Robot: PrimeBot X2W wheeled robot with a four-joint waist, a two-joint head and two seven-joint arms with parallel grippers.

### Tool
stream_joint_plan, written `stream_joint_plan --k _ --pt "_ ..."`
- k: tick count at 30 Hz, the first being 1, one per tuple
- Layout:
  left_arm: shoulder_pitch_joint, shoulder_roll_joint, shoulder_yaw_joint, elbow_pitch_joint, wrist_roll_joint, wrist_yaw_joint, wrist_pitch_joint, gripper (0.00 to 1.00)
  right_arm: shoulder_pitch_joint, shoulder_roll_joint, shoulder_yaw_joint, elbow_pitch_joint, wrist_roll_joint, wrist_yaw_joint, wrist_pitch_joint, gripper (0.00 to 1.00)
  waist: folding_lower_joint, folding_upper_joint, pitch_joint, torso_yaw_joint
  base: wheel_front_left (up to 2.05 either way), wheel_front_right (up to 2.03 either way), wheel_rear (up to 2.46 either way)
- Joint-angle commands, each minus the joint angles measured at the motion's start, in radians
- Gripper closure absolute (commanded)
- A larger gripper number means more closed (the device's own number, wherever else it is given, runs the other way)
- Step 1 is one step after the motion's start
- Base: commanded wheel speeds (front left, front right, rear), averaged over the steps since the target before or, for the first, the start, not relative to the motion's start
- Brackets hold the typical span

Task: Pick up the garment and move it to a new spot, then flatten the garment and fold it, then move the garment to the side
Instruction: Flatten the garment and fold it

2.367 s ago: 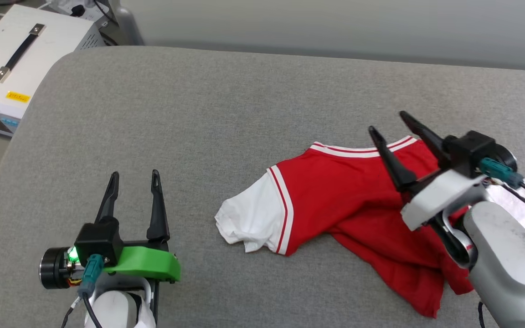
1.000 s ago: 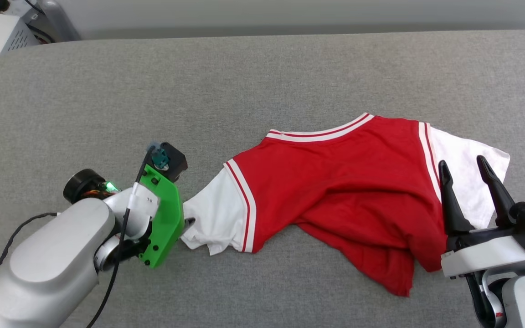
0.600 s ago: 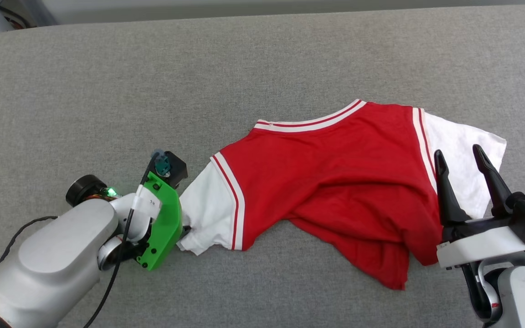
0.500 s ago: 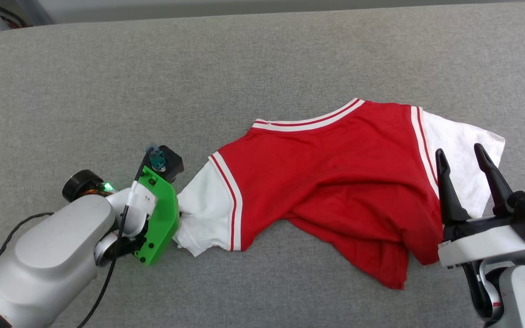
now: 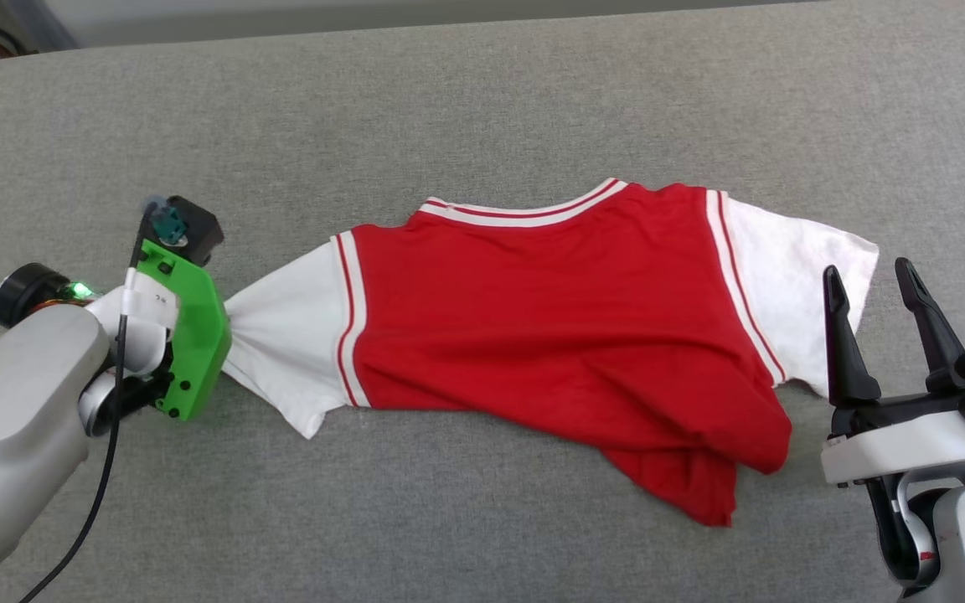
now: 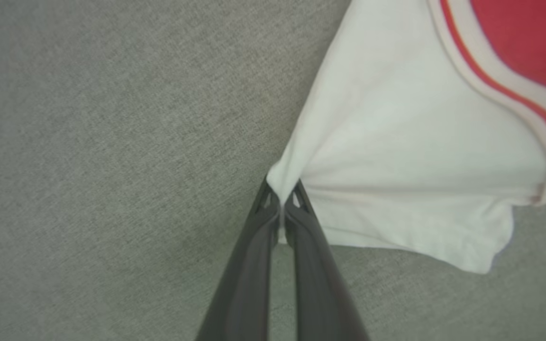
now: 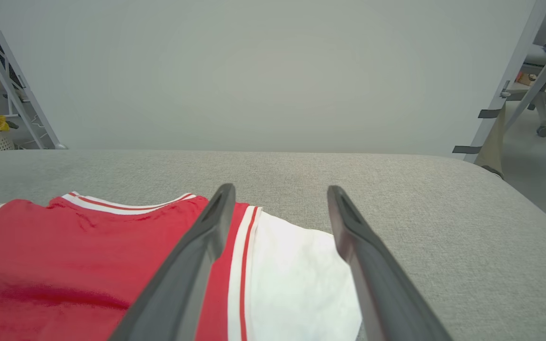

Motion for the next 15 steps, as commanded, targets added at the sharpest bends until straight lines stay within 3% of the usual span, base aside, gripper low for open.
stream_joint_plan --k 1,9,10,12,13,15 --pt "-0.017 0.011 0.004 0.026 0.007 0.013 -0.015 1.00 -0.011 0.003 -0.008 -0.005 -0.004 -0.001 -0.005 0.00 -0.0001 0.0000 0.009 -0.012 0.00 0.00 0.00" --pt "0.015 -0.031 0.005 0.159 0.014 0.028 -0.097 1.00 -0.008 0.007 -0.027 0.003 -0.009 -0.001 -0.005 0.00 -0.0001 0.0000 0.021 -0.027 0.00 0.00 0.00" --pt "0.019 -0.040 0.006 0.170 0.013 0.028 -0.110 0.95 -0.009 0.006 -0.029 0.005 -0.009 -0.001 -0.005 0.00 -0.0001 0.0000 0.019 -0.026 0.00 0.00 0.00" --pt "0.029 -0.059 0.009 0.188 0.010 0.028 -0.143 0.26 -0.011 0.001 -0.033 0.012 -0.009 -0.001 -0.005 0.00 -0.0001 0.0000 0.008 -0.019 0.00 0.00 0.00" --pt "0.030 -0.068 0.014 0.193 0.018 0.034 -0.178 0.00 -0.012 -0.003 -0.037 0.013 -0.008 -0.001 -0.005 0.00 -0.0001 0.0000 0.000 -0.014 0.00 0.00 0.00" --pt "0.038 -0.085 0.030 0.193 0.029 0.052 -0.265 0.00 -0.017 -0.011 -0.051 0.004 -0.005 -0.001 -0.005 0.00 -0.0001 0.0000 -0.018 -0.003 0.00 0.00 0.00"
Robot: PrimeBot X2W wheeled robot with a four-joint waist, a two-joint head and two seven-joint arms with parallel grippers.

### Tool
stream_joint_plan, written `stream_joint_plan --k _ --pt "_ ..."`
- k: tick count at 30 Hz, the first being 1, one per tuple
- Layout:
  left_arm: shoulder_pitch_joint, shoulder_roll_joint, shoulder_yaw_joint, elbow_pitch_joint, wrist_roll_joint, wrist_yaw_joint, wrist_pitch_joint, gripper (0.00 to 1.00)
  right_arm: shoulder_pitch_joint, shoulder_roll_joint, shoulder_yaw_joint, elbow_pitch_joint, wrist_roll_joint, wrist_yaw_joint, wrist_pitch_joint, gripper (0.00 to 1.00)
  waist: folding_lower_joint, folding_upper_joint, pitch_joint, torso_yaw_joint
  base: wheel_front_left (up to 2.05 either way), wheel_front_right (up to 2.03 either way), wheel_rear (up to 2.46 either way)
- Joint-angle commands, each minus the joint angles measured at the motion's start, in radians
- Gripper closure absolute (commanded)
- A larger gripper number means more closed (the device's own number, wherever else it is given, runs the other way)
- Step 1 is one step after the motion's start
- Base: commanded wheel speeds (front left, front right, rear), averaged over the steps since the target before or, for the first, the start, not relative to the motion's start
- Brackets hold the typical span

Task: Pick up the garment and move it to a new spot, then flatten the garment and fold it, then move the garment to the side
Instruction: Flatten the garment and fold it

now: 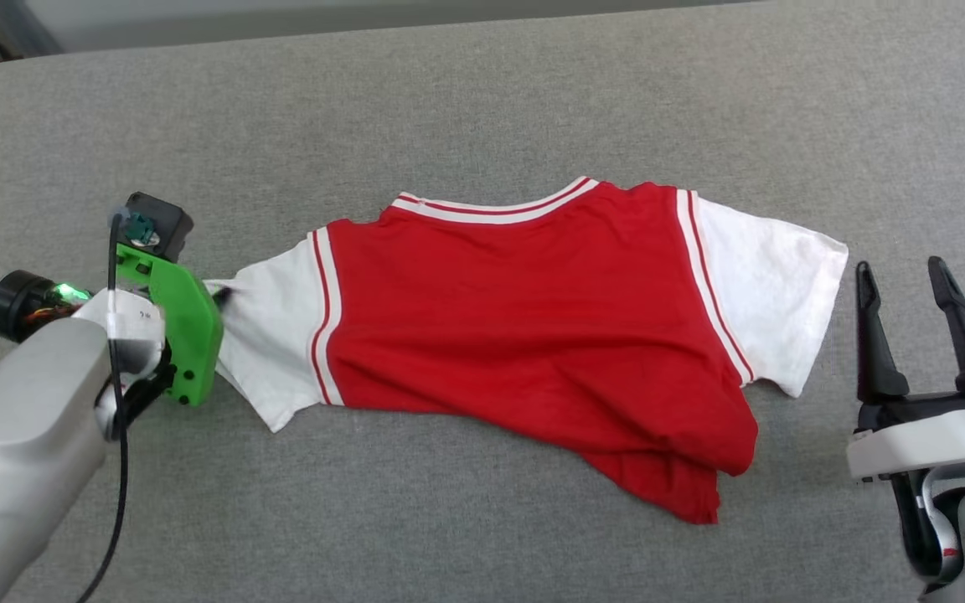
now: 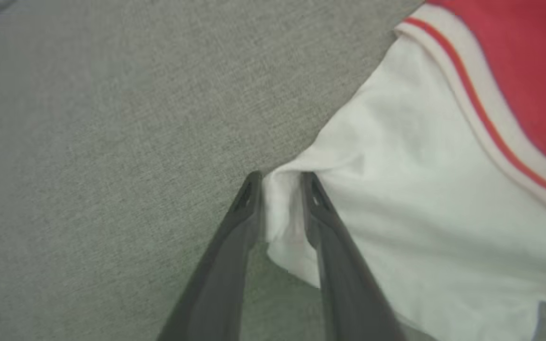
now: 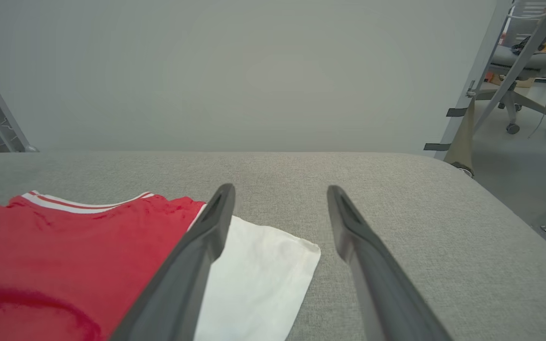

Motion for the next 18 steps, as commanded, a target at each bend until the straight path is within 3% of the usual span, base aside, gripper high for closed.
stream_joint_plan --k 1,5,10,14,18 --pt "0.028 -0.016 0.007 0.000 0.006 0.013 -0.047 0.00 -0.016 -0.009 -0.009 -0.006 0.000 -0.001 -0.005 0.00 -0.0001 0.0000 -0.028 0.020 0.00 0.00 0.00" --pt "0.068 -0.028 0.042 -0.043 0.029 0.073 -0.224 0.00 -0.018 -0.044 -0.043 -0.019 0.010 -0.001 -0.005 0.00 -0.0001 0.0000 -0.069 0.046 0.00 0.00 0.00" --pt "0.149 -0.039 0.103 -0.132 0.050 0.203 -0.445 0.00 -0.046 -0.117 -0.071 -0.027 0.005 -0.001 -0.005 0.00 -0.0001 0.0000 -0.102 0.079 0.00 0.00 0.00" --pt "0.221 -0.047 0.169 -0.217 0.066 0.303 -0.501 0.00 -0.101 -0.190 -0.047 -0.007 0.027 -0.001 0.058 0.00 -0.0001 0.0000 -0.113 0.096 0.00 0.00 0.00" --pt "0.300 -0.058 0.287 -0.351 0.138 0.400 -0.507 0.00 -0.165 -0.278 0.006 0.011 0.111 -0.001 0.218 0.00 -0.0001 0.0000 -0.106 0.113 0.00 0.00 0.00"
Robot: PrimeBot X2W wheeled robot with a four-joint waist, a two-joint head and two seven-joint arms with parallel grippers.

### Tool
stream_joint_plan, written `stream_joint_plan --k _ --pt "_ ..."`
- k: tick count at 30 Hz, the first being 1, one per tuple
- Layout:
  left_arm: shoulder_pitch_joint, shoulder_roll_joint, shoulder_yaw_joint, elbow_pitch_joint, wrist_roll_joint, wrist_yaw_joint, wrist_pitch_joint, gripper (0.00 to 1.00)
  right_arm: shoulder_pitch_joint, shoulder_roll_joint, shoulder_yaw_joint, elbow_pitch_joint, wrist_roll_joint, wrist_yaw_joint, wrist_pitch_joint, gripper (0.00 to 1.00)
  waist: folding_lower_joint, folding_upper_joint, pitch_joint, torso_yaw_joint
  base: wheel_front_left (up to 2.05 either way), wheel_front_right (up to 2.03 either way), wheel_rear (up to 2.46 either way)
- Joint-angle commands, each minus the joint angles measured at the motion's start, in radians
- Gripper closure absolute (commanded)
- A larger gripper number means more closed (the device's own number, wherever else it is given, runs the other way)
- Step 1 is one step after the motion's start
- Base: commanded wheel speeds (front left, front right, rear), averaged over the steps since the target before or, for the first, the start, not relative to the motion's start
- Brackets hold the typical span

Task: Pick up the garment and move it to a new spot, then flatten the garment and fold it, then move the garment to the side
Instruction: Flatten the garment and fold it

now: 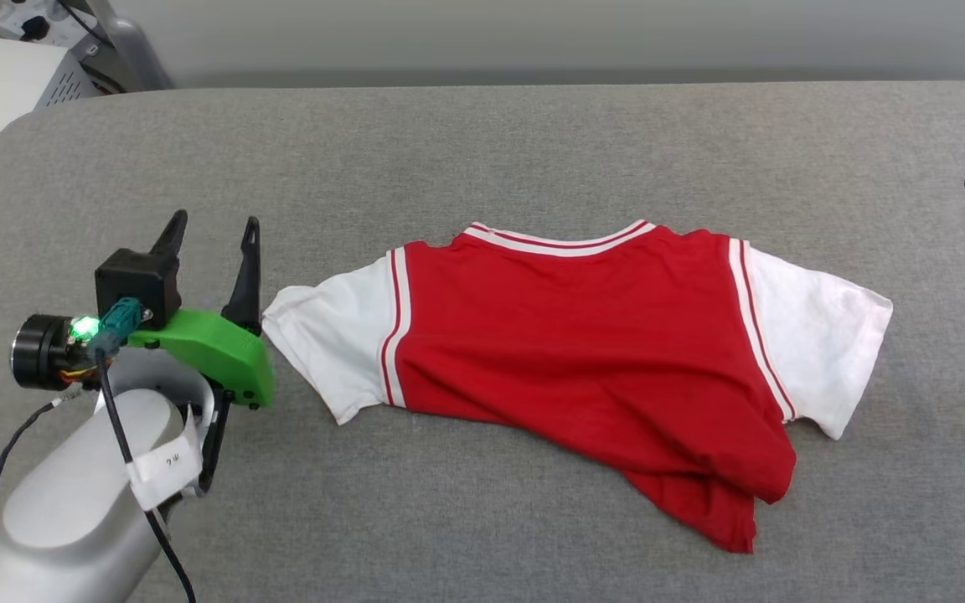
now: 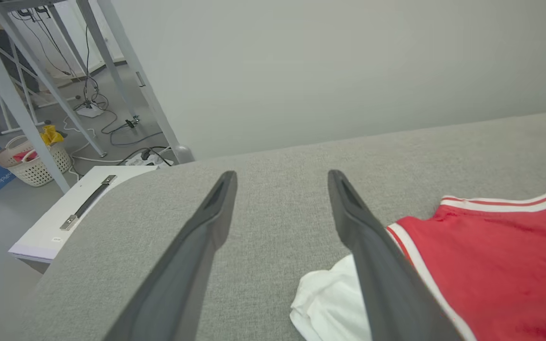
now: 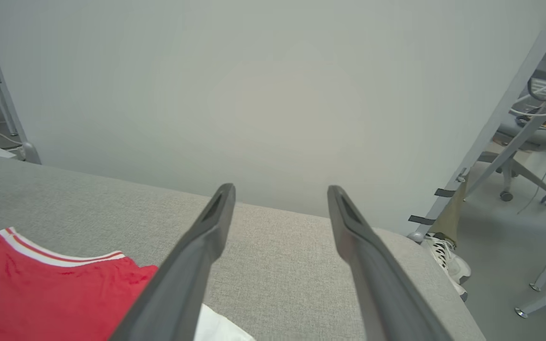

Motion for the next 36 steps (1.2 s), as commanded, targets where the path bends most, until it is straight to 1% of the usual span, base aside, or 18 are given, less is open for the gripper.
stream_joint_plan --k 1,3,5,6,9,10,11,13,15,17,21,23,30,32,33,34,35,36 --pt "0.044 -0.016 0.041 -0.045 0.044 0.029 -0.005 0.00 -0.030 -0.036 0.021 0.007 0.040 -0.001 0.054 0.00 0.0000 0.0000 0.005 0.016 0.00 0.00 0.00" --pt "0.102 -0.032 0.103 -0.110 0.100 0.062 -0.005 0.00 -0.059 -0.094 0.059 0.014 0.109 -0.001 0.146 0.00 0.0000 0.0000 0.015 0.024 0.00 0.00 0.00" --pt "0.154 -0.050 0.159 -0.158 0.152 0.083 -0.005 0.00 -0.090 -0.149 0.101 0.015 0.176 -0.001 0.240 0.00 0.0000 0.0000 0.026 0.029 0.00 0.00 0.00" --pt "0.174 -0.060 0.183 -0.174 0.176 0.088 -0.005 0.00 -0.102 -0.173 0.121 0.019 0.208 -0.001 0.286 0.00 0.0000 0.0000 0.032 0.032 0.00 0.00 0.00" --pt "0.241 -0.103 0.264 -0.218 0.256 0.095 -0.005 0.00 -0.142 -0.266 0.205 0.050 0.327 -0.001 0.493 0.00 0.0000 0.0000 0.052 0.042 0.00 0.00 0.00" --pt "0.255 -0.111 0.278 -0.229 0.271 0.097 -0.005 0.00 -0.149 -0.283 0.221 0.058 0.351 -0.001 0.538 0.00 0.0000 0.0000 0.056 0.044 0.00 0.00 0.00" --pt "0.281 -0.129 0.306 -0.250 0.300 0.097 -0.006 0.00 -0.164 -0.313 0.248 0.071 0.397 -0.001 0.619 0.00 0.0000 0.0000 0.066 0.050 0.00 0.00 0.00" --pt "0.313 -0.159 0.345 -0.277 0.340 0.093 -0.006 0.00 -0.182 -0.347 0.281 0.093 0.463 -0.001 0.732 0.00 0.0000 0.0000 0.081 0.057 0.00 0.00 0.00" --pt "0.339 -0.187 0.375 -0.295 0.374 0.079 -0.006 0.00 -0.203 -0.371 0.299 0.117 0.503 -0.001 0.812 0.00 0.0000 0.0000 0.098 0.066 0.00 0.00 0.00" --pt "0.358 -0.213 0.402 -0.300 0.404 0.062 -0.006 0.00 -0.223 -0.385 0.319 0.141 0.518 -0.001 0.864 0.00 0.0000 0.0000 0.114 0.074 0.00 0.00 0.00" --pt "0.374 -0.256 0.443 -0.301 0.451 0.020 -0.006 0.00 -0.265 -0.383 0.356 0.193 0.517 -0.001 0.904 0.00 0.0000 0.0000 0.148 0.090 0.00 0.00 0.00" --pt "0.371 -0.275 0.463 -0.301 0.472 0.000 -0.006 0.00 -0.286 -0.369 0.373 0.223 0.517 -0.001 0.907 0.00 0.0000 0.0000 0.166 0.096 0.00 0.00 0.00" --pt "0.347 -0.334 0.517 -0.293 0.533 -0.064 -0.006 0.00 -0.315 -0.332 0.433 0.334 0.513 -0.001 0.870 0.00 0.0000 0.0000 0.211 0.116 0.00 0.00 0.00" --pt "0.343 -0.347 0.531 -0.287 0.548 -0.079 -0.006 0.00 -0.300 -0.327 0.473 0.357 0.515 -0.001 0.866 0.00 0.0000 0.0000 0.215 0.119 0.00 0.00 0.00" --pt "0.342 -0.364 0.554 -0.276 0.565 -0.101 -0.006 0.00 -0.273 -0.322 0.527 0.378 0.540 -0.001 0.857 0.00 0.0000 0.0000 0.215 0.116 0.00 0.00 0.00" --pt "0.342 -0.367 0.560 -0.272 0.569 -0.108 -0.006 0.00 -0.268 -0.321 0.536 0.383 0.551 -0.001 0.852 0.00 0.0000 0.0000 0.213 0.114 0.00 0.00 0.00" --pt "0.344 -0.371 0.568 -0.266 0.573 -0.117 -0.006 0.00 -0.266 -0.320 0.547 0.387 0.561 -0.001 0.842 0.07 0.0000 0.0000 0.208 0.110 0.00 0.00 0.00" --pt "0.344 -0.374 0.574 -0.260 0.576 -0.124 -0.006 0.00 -0.268 -0.320 0.553 0.387 0.567 -0.001 0.828 0.62 0.0000 0.0000 0.205 0.107 0.00 0.00 0.00"
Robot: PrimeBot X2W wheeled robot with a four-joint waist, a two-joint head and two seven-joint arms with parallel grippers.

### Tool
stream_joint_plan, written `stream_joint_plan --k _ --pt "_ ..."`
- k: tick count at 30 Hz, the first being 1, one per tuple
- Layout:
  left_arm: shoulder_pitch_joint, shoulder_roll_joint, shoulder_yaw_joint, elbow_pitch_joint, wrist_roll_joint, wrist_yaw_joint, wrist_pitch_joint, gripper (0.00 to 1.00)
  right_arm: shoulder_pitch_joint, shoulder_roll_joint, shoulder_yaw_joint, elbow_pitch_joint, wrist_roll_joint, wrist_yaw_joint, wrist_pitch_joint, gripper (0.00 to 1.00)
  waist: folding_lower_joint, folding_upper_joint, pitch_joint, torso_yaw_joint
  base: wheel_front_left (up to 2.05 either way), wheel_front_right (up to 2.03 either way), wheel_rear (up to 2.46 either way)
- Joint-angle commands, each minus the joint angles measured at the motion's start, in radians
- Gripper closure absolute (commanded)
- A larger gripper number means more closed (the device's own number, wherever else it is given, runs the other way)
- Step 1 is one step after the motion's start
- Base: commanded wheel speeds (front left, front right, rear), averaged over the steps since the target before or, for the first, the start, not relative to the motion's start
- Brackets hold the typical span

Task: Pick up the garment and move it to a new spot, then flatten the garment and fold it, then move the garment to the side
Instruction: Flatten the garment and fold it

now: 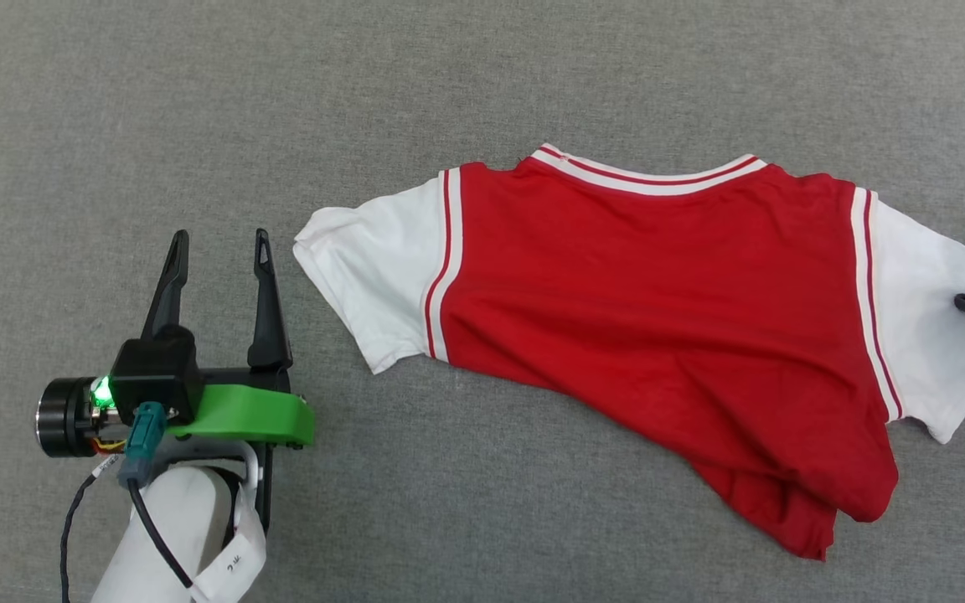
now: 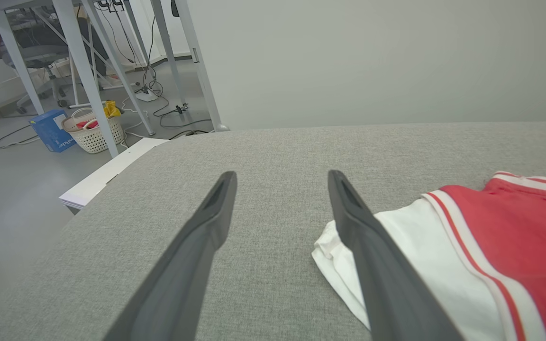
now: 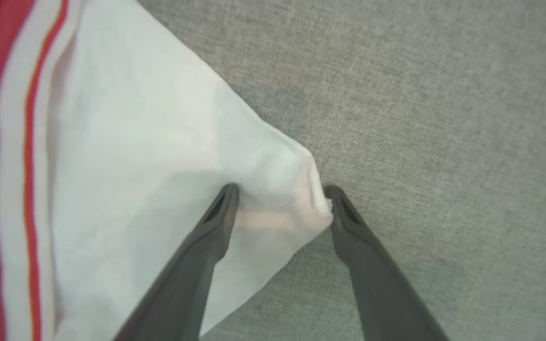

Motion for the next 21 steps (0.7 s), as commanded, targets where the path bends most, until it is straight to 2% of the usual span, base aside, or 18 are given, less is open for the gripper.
stream_joint_plan --k 1,7,13,14,16,21 --pt "-0.011 -0.007 0.012 0.009 0.009 -0.015 -0.006 0.00 0.033 0.041 0.046 0.025 0.020 0.000 -0.016 1.00 0.0000 0.0000 -0.013 -0.011 0.00 0.00 0.00" --pt "-0.042 0.008 0.050 0.044 0.026 -0.074 -0.006 0.00 -0.034 0.001 0.033 -0.008 0.034 0.000 -0.172 1.00 0.0000 0.0000 -0.053 -0.032 0.00 0.00 0.00" --pt "-0.136 0.066 0.056 0.121 0.023 -0.170 -0.006 0.00 -0.050 -0.055 0.033 -0.049 0.043 0.000 -0.254 1.00 0.0000 0.0000 -0.098 -0.051 0.00 0.00 0.00" --pt "-0.210 0.106 0.047 0.158 0.016 -0.221 0.036 0.00 -0.037 -0.078 0.038 -0.074 0.044 0.000 -0.270 1.00 0.0000 0.0000 -0.108 -0.062 0.00 0.00 0.00" --pt "-0.260 0.133 0.034 0.180 0.007 -0.259 0.093 0.00 -0.028 -0.087 0.039 -0.088 0.042 0.000 -0.280 1.00 0.0000 0.0000 -0.109 -0.070 0.00 0.00 0.00" --pt "-0.384 0.182 -0.022 0.224 -0.072 -0.320 0.287 0.00 -0.005 -0.093 0.042 -0.117 0.035 0.000 -0.298 1.00 0.0000 0.0000 -0.098 -0.090 0.00 0.00 0.00"
